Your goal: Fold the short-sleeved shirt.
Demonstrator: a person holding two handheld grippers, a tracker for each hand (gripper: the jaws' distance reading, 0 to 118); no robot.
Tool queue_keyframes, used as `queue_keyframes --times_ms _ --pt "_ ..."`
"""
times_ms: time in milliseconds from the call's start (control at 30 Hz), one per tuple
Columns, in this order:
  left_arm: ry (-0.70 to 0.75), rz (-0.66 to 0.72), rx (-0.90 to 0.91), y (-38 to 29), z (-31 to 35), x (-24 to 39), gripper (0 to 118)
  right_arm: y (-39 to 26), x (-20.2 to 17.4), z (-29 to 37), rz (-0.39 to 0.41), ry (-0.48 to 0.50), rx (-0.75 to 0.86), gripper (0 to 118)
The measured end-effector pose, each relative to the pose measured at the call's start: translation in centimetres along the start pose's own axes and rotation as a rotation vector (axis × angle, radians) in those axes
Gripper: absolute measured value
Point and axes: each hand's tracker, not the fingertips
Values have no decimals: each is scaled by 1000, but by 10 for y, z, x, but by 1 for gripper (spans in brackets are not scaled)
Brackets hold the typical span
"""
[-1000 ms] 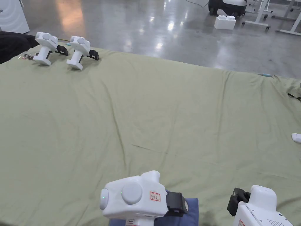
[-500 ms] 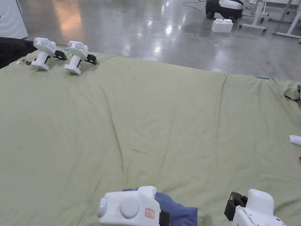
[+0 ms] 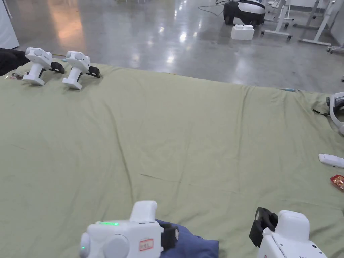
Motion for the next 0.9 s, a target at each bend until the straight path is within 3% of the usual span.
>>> queue_keyframes --times_ms 200,267,333,467,633,733,900 --pt "179 -230 452 24 54 6 18 34 -24 15 48 -18 209 8" --pt "297 -296 598 24 62 12 18 44 -30 20 60 -29 271 8" --pt "403 -353 693 25 66 16 18 50 -36 23 66 -56 326 8" --pt "476 -429 822 24 69 15 18 61 -41 31 32 -92 403 8" --pt "462 -423 845 27 77 13 18 67 -40 36 30 -102 429 8" --pt "445 -391 788 26 79 5 18 52 -40 36 83 -72 345 8" --pt "428 -355 693 12 82 -21 18 -10 -56 38 73 9 123 8"
